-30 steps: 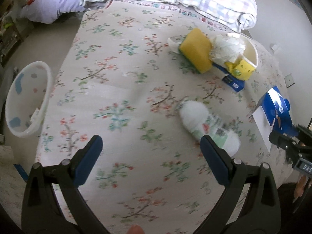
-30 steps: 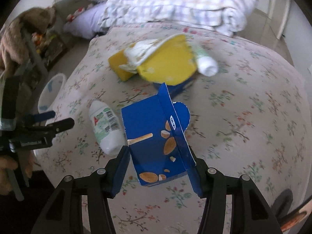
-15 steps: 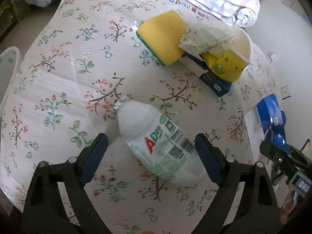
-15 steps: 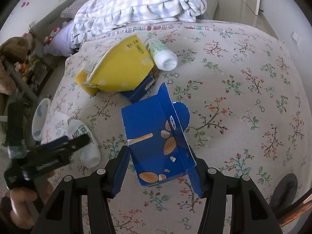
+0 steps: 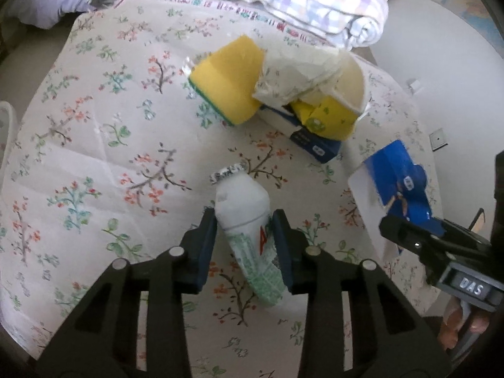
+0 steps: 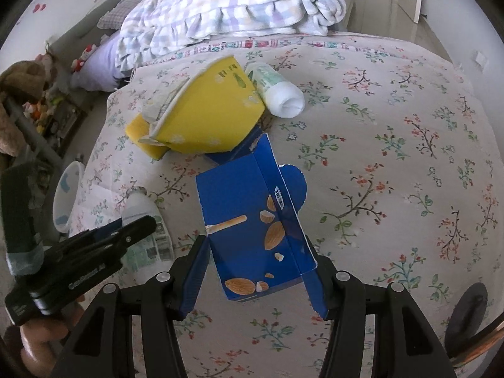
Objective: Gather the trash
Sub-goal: 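Grasp the white plastic bottle with the left tool while the right tool holds the box, then carry the white bottle over the bin and open the left tool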
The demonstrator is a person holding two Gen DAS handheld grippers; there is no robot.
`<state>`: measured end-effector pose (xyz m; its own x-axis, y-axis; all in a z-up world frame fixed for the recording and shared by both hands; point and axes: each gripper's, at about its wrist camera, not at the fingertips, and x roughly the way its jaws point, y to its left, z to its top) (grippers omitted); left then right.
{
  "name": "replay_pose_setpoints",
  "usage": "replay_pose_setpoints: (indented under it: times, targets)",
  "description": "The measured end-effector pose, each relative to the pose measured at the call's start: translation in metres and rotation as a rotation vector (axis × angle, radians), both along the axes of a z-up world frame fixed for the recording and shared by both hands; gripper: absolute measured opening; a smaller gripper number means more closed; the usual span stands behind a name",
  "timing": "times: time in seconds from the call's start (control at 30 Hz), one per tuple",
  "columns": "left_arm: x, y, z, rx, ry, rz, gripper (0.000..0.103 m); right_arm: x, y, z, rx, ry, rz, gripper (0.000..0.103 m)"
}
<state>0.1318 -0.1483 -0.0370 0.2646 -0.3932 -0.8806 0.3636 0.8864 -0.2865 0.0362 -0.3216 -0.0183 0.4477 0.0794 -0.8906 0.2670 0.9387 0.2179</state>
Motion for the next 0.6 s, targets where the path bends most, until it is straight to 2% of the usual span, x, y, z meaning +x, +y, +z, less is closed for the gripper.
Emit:
replay_pose_setpoints:
  times: [0.17,0.6]
  targets:
    - [0.005,0.022,0.015,-0.006,-0.041,0.022,0.037,0.006,0.013,0.005,-0.002,-0.018,0.017,0.057]
    - [0.029,0.115,0.039,-0.016,-0.1,0.171,0.036,0.035,0.073,0.017,-0.004,-0.053,0.116,0.057]
